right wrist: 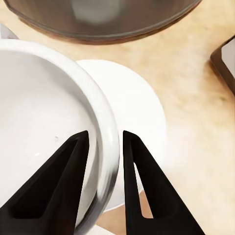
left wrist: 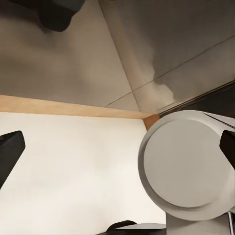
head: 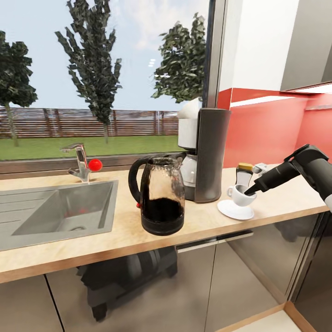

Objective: Set up a coffee station on the kitchen countertop: keep the coffee maker on the countertop, move the bottle of coffee from the kitchen shelf to the counter next to the coffee maker, place a paper coffee filter on top of the coffee maker, put the saucer next to the coffee maker with the coffee cup on the saucer, and place the electric kettle next to the coffee maker.

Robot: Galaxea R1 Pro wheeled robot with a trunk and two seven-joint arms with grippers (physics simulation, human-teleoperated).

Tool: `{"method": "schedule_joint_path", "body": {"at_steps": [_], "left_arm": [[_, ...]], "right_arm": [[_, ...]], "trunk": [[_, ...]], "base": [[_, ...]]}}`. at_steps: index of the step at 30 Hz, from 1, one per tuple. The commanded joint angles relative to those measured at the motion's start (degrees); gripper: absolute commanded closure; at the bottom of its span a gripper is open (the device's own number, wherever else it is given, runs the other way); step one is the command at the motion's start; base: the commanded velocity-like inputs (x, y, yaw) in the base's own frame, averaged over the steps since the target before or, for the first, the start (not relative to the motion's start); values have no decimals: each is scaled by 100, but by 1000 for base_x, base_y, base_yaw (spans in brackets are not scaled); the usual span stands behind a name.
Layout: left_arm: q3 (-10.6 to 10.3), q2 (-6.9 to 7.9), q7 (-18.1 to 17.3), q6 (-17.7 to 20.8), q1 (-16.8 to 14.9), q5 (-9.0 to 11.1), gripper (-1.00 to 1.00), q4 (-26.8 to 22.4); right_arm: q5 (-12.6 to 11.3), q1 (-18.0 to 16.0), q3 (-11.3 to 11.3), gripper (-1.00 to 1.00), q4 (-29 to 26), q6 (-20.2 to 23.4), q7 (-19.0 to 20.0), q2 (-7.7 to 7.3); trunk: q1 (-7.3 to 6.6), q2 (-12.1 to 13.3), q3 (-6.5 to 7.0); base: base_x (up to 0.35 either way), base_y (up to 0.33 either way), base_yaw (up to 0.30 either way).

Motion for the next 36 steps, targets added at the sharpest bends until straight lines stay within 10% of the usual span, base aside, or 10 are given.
{"method": "schedule_joint_path", "body": {"at_steps": [1, 36], "left_arm": [[45, 0, -9, -33, 2, -40, -100, -10], [38, -5, -11, -27, 2, -41, -100, -15]], "right_arm": [[47, -6, 10, 100, -7, 60, 51, -3], [38, -5, 10, 100, -14, 56, 52, -3]], "trunk": [[0, -3, -5], [219, -404, -185]], "base": [[2, -1, 0], [20, 0, 0]]}}
